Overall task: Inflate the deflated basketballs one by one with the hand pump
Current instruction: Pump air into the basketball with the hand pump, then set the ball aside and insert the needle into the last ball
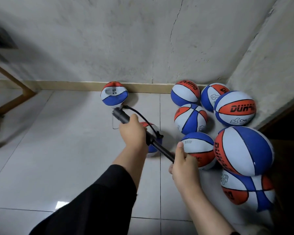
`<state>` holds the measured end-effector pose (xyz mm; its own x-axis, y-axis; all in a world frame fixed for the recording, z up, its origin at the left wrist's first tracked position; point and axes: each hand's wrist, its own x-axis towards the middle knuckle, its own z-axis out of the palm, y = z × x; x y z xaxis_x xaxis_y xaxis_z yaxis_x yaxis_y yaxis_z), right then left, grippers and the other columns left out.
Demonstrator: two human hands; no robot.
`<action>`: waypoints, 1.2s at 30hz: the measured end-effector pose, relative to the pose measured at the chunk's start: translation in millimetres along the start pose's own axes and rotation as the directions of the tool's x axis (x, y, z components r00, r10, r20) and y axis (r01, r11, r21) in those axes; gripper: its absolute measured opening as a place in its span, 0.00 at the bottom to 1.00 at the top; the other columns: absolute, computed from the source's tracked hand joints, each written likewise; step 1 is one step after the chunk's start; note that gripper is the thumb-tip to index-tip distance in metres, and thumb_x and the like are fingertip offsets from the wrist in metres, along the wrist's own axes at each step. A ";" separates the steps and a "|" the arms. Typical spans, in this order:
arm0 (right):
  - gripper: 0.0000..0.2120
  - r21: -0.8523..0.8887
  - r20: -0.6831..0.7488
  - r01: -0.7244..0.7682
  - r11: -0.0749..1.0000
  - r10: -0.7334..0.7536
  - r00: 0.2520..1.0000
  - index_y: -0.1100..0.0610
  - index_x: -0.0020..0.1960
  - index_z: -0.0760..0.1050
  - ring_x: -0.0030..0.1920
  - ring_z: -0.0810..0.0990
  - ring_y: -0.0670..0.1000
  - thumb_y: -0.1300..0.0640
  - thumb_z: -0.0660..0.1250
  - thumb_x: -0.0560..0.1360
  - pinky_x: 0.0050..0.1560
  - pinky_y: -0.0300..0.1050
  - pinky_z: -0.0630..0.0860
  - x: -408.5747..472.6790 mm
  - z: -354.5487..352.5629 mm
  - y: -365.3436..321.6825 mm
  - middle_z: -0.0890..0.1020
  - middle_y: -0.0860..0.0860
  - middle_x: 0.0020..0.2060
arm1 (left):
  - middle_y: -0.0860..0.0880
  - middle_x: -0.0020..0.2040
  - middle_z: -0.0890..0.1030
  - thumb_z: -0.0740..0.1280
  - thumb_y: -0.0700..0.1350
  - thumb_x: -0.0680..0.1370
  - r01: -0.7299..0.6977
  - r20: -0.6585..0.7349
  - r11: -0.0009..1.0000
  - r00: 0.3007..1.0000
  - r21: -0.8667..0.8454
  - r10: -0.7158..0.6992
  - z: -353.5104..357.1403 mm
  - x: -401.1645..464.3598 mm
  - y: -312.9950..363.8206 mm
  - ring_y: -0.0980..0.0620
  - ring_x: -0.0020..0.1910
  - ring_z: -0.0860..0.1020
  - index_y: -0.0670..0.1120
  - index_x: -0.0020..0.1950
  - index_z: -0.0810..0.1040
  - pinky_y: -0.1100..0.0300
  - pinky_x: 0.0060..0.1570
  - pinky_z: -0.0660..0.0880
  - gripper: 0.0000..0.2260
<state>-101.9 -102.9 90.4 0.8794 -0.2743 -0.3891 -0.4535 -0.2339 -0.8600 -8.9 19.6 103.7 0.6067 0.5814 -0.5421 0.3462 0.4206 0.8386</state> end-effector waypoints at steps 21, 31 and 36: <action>0.32 0.051 0.021 -0.117 0.992 0.116 0.993 0.60 0.34 0.73 0.25 0.72 0.55 0.39 0.51 0.84 0.31 0.44 0.67 12.8 15.5 0.9 0.76 0.54 0.23 | 0.44 0.34 0.76 0.63 0.45 0.79 -0.046 0.121 0.996 0.992 0.072 0.037 2.8 -33.9 -35.8 0.46 0.33 0.76 0.50 0.43 0.71 0.54 0.37 0.76 0.04; 0.19 -0.121 0.209 -0.004 0.993 0.029 0.977 0.52 0.51 0.80 0.54 0.83 0.54 0.38 0.61 0.81 0.61 0.59 0.79 37.7 4.4 7.7 0.85 0.51 0.50 | 0.44 0.42 0.81 0.65 0.57 0.83 -0.024 0.325 0.947 0.942 0.319 -0.085 -9.6 21.4 -22.4 0.48 0.39 0.81 0.45 0.57 0.75 0.45 0.57 0.81 0.15; 0.11 -0.141 0.218 0.085 0.986 -0.052 0.974 0.50 0.51 0.81 0.52 0.83 0.52 0.45 0.64 0.82 0.55 0.50 0.78 59.4 0.2 7.4 0.85 0.48 0.48 | 0.44 0.46 0.77 0.63 0.57 0.84 -0.016 0.410 0.925 0.899 0.379 -0.152 3.5 23.2 -7.0 0.45 0.44 0.80 0.47 0.51 0.73 0.45 0.59 0.78 0.14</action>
<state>-53.0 -120.7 60.9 0.9123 -0.0512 -0.4062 -0.3933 -0.3854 -0.8347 5.2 27.8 85.5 0.7865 0.1729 -0.5929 0.5817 0.1154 0.8052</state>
